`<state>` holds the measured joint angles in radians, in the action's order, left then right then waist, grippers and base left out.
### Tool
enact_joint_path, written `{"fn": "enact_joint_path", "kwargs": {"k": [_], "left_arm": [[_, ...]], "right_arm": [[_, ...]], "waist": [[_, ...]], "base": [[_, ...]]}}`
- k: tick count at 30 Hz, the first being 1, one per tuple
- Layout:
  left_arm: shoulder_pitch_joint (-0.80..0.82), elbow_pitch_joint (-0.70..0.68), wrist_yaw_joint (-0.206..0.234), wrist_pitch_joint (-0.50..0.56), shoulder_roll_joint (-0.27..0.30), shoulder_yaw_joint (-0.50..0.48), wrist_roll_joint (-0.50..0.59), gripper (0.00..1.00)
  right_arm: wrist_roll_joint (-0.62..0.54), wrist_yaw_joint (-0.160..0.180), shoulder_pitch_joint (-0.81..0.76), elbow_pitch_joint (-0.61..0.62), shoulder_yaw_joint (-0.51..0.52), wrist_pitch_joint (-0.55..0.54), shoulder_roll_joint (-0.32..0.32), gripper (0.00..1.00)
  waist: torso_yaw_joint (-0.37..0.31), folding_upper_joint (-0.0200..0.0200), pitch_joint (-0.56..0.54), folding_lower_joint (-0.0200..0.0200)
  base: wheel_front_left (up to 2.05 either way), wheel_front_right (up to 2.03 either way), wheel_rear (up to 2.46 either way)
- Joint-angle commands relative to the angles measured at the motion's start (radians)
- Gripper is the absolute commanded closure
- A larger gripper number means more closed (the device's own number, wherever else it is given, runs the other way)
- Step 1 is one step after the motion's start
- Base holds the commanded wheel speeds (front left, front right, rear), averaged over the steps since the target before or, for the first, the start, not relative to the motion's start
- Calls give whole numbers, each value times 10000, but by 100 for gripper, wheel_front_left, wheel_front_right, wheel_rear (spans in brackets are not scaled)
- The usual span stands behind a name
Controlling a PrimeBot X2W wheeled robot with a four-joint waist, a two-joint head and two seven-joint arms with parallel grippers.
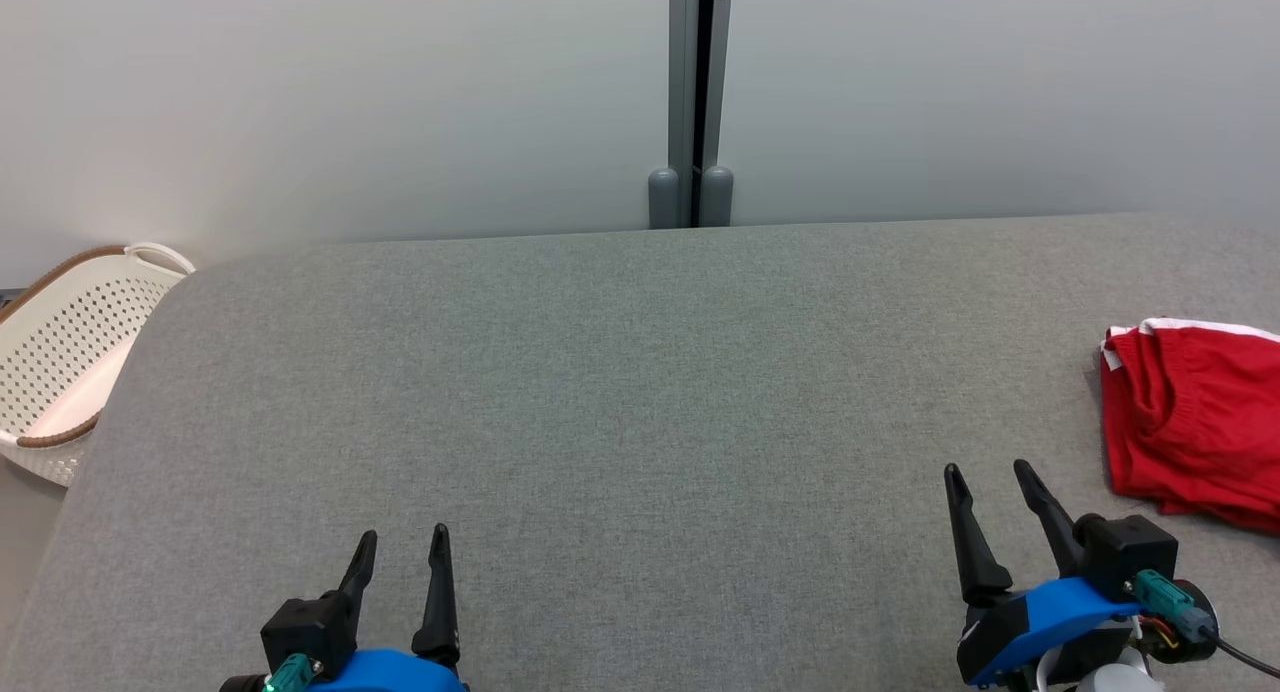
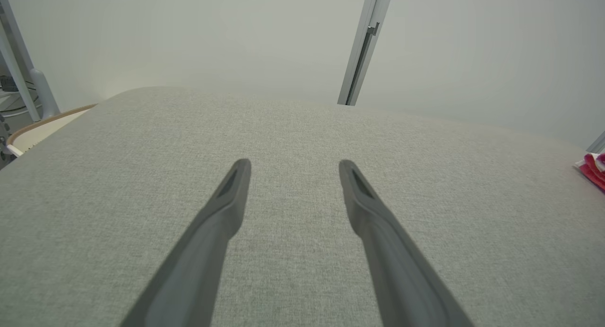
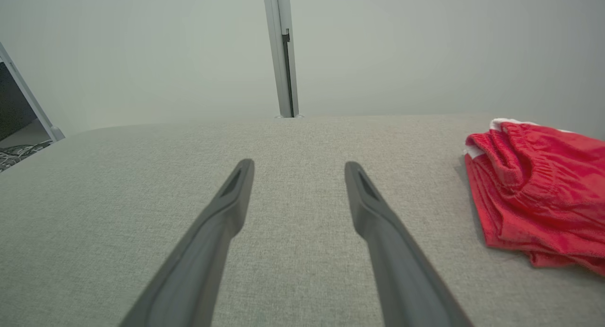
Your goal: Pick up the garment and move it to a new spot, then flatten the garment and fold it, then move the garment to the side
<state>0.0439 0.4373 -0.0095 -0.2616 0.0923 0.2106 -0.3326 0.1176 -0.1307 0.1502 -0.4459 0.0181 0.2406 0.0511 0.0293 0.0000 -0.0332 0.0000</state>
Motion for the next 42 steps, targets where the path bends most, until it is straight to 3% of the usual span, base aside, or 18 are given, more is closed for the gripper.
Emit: {"fn": "enact_joint_path", "kwargs": {"k": [1, 25, 26, 30, 42], "left_arm": [[127, 21, 21, -47, 42, 34, 47, 0], [146, -146, 177, -21, 72, 78, -92, 0], [50, -131, 134, 4, 15, 45, -98, 100], [-131, 112, 122, 104, -37, -18, -238, 100], [23, -219, -97, 708, -99, -561, -2268, 100]], "right_arm": [[98, -2, -151, 43, -4, 79, -5, 0], [243, -2, -199, 100, 38, 135, -7, 0], [189, 0, -40, 73, 37, 77, 0, 100], [320, 0, -117, -222, 92, -2, -23, 100], [2703, 0, -151, 142, 250, -604, -18, 100]], "waist": [[7, 0, -3, 0], [62, 0, -25, 0], [63, 0, -24, 0], [61, 0, -22, 0], [26, 0, 15, 0]], "base": [[0, 0, 0], [0, 0, 0], [0, 0, 0], [0, 0, 0], [0, 0, 0]]}}
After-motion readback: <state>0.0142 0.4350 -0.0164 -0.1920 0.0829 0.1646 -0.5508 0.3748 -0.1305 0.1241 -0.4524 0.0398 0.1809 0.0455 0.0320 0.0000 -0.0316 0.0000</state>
